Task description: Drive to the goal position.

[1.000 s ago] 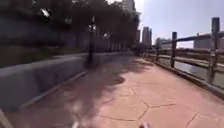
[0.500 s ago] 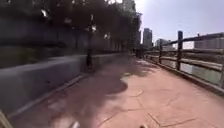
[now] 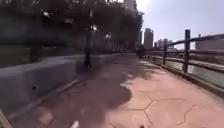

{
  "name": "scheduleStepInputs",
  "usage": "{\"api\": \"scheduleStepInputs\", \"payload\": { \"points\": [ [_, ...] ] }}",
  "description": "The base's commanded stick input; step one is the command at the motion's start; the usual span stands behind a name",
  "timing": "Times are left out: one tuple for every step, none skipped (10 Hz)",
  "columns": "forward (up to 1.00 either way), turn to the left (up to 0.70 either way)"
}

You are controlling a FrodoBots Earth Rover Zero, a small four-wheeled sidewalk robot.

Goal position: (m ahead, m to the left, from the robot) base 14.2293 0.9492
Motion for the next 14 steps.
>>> {"api": "scheduleStepInputs", "payload": {
  "points": [
    [0.68, -0.34],
    [0.69, -0.34],
    [0.70, -0.34],
    [0.70, -0.32],
    [0.70, -0.30],
    [0.70, -0.22],
    [0.70, -0.08],
    [0.70, -0.02],
    [0.70, 0.00],
    [0.70, 0.00],
    [0.70, 0.00],
    [0.70, -0.05],
    [0.70, -0.27],
    [0.70, -0.32]
  ]
}}
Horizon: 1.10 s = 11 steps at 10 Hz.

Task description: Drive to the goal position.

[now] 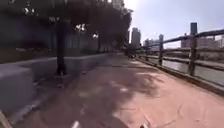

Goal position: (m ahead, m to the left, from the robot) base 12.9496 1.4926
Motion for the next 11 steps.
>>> {"api": "scheduleStepInputs", "payload": {
  "points": [
    [0.70, -0.27],
    [0.70, -0.09],
    [0.70, -0.01],
    [0.70, 0.00],
    [0.70, 0.00],
    [0.70, 0.00],
    [0.70, 0.00],
    [0.70, 0.00],
    [0.70, 0.00],
    [0.70, 0.00],
    [0.70, 0.00]
  ]
}}
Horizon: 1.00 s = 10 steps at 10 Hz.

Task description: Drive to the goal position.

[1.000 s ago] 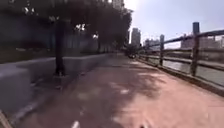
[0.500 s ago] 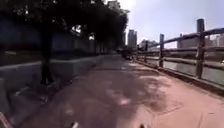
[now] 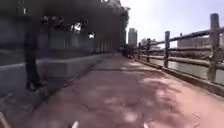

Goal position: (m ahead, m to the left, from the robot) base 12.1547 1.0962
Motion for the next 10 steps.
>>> {"api": "scheduleStepInputs", "payload": {
  "points": [
    [0.70, 0.00],
    [0.70, 0.00],
    [0.70, 0.00],
    [0.70, 0.00],
    [0.70, 0.00],
    [0.70, -0.21],
    [0.70, -0.33],
    [0.70, -0.34],
    [0.70, -0.34],
    [0.68, -0.34]
  ]
}}
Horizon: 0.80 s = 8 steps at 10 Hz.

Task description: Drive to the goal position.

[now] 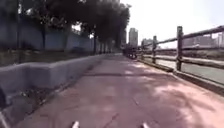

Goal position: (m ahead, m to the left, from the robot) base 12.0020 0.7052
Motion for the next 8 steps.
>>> {"api": "scheduleStepInputs", "payload": {
  "points": [
    [0.67, -0.30],
    [0.70, 0.00],
    [0.70, 0.00],
    [0.70, 0.00],
    [0.70, 0.00],
    [0.70, 0.00],
    [0.70, 0.00],
    [0.70, 0.00]
  ]
}}
